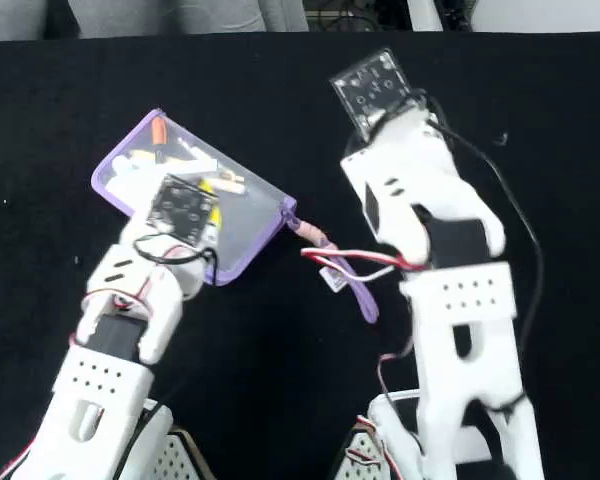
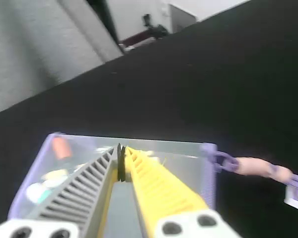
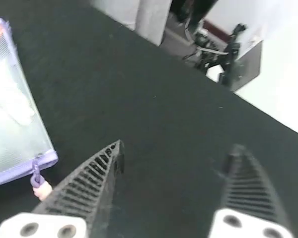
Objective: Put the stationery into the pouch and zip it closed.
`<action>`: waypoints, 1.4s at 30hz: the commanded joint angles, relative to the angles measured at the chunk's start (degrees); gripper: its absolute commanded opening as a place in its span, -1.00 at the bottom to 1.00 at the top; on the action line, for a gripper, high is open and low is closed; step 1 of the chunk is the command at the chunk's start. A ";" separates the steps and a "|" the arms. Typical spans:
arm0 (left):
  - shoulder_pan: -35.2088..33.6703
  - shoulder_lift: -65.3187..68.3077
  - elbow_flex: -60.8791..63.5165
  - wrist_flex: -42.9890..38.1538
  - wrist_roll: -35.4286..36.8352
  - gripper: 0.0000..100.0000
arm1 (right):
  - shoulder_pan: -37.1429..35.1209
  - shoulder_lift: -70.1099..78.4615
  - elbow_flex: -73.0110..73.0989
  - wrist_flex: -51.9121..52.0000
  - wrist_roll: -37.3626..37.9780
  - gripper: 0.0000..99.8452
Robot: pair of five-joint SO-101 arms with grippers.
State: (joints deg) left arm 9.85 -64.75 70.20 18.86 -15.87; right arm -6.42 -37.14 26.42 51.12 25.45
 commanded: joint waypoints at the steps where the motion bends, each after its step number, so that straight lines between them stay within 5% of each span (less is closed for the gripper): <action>1: -5.41 -7.56 1.98 -0.35 3.78 -0.94 | 2.20 -6.55 0.31 0.44 -0.62 -0.74; 10: -7.69 -41.05 22.73 1.05 10.29 -0.94 | 4.75 -23.25 11.91 0.44 -0.44 -0.85; 22: -7.69 -40.18 19.38 15.03 10.29 -0.94 | 21.98 -57.01 38.02 -4.04 -0.18 -0.85; 28: -9.45 -39.82 19.56 18.73 10.11 -0.94 | 22.51 -72.04 52.09 -4.92 -0.18 -0.85; 42: -18.33 -39.82 21.67 37.36 9.76 -0.94 | 21.27 -70.90 66.86 -4.84 -0.26 -0.85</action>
State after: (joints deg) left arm -7.30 -104.22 92.88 52.97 -6.11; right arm 14.86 -103.08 91.65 47.60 25.27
